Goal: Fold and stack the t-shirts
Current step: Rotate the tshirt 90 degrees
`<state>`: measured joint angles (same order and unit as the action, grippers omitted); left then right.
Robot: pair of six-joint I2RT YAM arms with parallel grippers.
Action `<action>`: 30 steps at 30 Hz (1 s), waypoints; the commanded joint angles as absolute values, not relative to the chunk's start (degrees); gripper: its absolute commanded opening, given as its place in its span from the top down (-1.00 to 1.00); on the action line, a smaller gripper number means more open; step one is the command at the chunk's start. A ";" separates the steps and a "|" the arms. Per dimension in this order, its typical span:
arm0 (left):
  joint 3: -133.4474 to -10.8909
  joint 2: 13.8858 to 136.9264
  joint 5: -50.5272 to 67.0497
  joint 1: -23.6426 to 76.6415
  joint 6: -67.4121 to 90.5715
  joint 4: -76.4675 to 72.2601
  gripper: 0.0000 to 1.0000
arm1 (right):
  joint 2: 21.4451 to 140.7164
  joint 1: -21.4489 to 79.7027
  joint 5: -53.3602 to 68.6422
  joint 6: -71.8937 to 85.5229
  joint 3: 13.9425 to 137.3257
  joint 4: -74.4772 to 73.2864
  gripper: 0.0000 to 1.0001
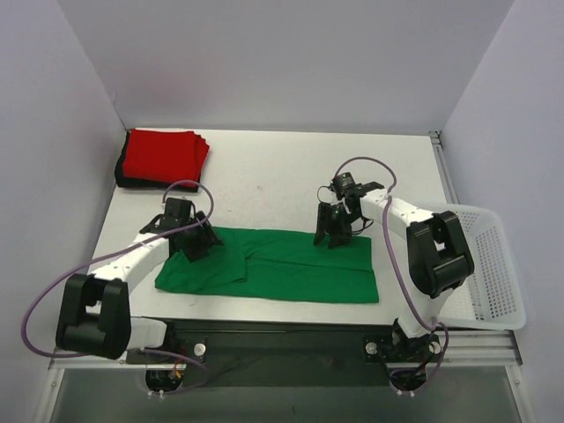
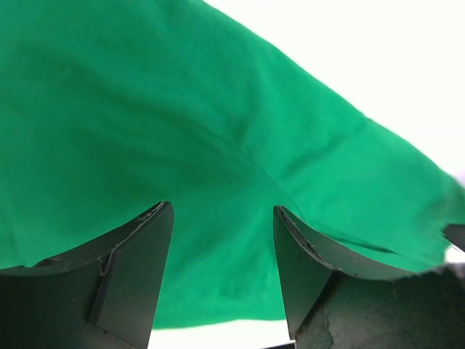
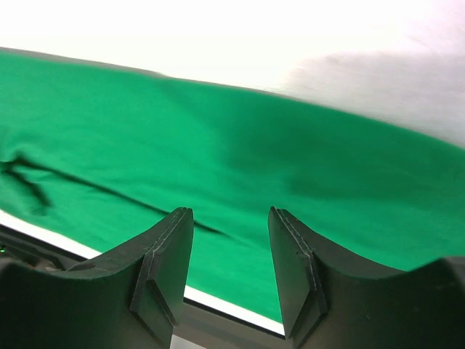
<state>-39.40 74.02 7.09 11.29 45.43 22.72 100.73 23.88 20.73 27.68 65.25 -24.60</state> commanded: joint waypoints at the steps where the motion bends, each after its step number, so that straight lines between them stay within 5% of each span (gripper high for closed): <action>1: -42.62 79.62 6.07 12.56 42.28 16.61 -0.35 | 100.02 22.42 22.50 25.93 61.98 -25.40 0.07; 16: -59.05 101.76 4.39 18.63 34.72 18.89 -0.35 | 97.65 21.18 20.31 30.49 51.68 -25.84 0.07; 30: -91.63 123.99 5.36 22.59 26.55 29.09 -0.33 | 88.60 24.07 15.21 38.05 45.09 -28.74 0.07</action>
